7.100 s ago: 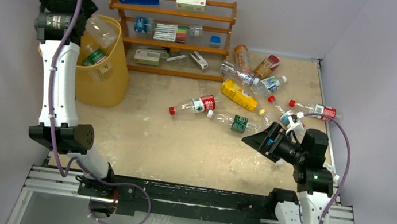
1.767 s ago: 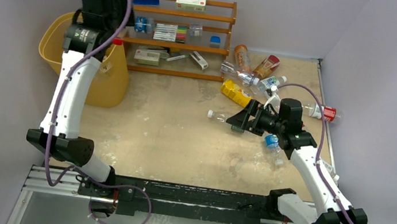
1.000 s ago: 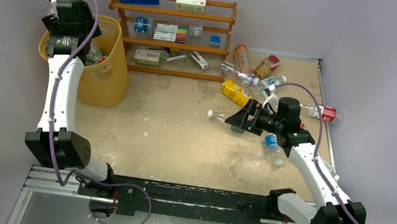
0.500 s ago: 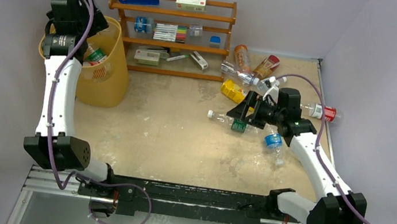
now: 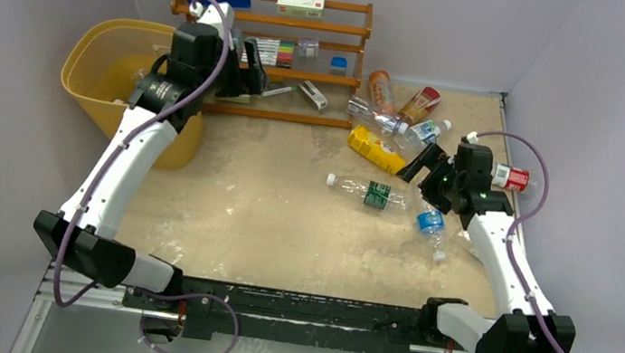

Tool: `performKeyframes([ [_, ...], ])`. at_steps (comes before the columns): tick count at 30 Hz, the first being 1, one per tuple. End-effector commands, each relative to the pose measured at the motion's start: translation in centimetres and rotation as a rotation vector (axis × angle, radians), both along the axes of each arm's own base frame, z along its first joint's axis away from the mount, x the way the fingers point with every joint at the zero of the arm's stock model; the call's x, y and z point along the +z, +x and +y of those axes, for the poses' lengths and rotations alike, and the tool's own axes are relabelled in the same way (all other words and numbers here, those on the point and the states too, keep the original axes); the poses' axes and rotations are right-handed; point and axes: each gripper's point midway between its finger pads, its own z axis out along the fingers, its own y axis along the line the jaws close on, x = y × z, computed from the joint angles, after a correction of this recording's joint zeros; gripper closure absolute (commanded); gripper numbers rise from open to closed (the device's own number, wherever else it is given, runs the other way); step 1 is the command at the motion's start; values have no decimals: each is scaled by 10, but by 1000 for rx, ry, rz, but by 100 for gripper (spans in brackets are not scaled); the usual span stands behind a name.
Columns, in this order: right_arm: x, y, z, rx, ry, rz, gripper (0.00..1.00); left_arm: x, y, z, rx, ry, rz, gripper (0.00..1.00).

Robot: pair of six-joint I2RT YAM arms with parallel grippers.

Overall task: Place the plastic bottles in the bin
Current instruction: Place the plastic bottle in the trash bin, then adjust the plastic bottle at the center of the board.

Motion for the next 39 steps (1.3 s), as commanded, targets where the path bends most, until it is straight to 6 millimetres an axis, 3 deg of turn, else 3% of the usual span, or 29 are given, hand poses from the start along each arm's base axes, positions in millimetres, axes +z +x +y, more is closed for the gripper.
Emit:
performKeyframes([
  [1,-30,-2,-13,9,-72,59,1,-3,-19,-18,-47,-21,-20,13],
  [7,-34,8,21,111,14,25,0,-48,-29,-28,-80,8,58,13],
  [12,-42,6,40,95,83,67,0,-62,-31,-31,-87,12,79,12],
  [19,-60,16,34,4,74,135,0,-74,-30,-43,-103,19,99,12],
  [23,-74,21,31,-61,40,275,0,-81,-31,-53,-118,28,112,11],
  [27,-79,23,29,-118,13,385,0,-89,-33,-64,-134,41,125,11],
  [32,-70,32,29,-190,32,377,0,-95,-35,-77,-156,48,135,11],
  [39,-85,34,24,-211,-24,451,0,-104,-38,-86,-180,60,149,11],
])
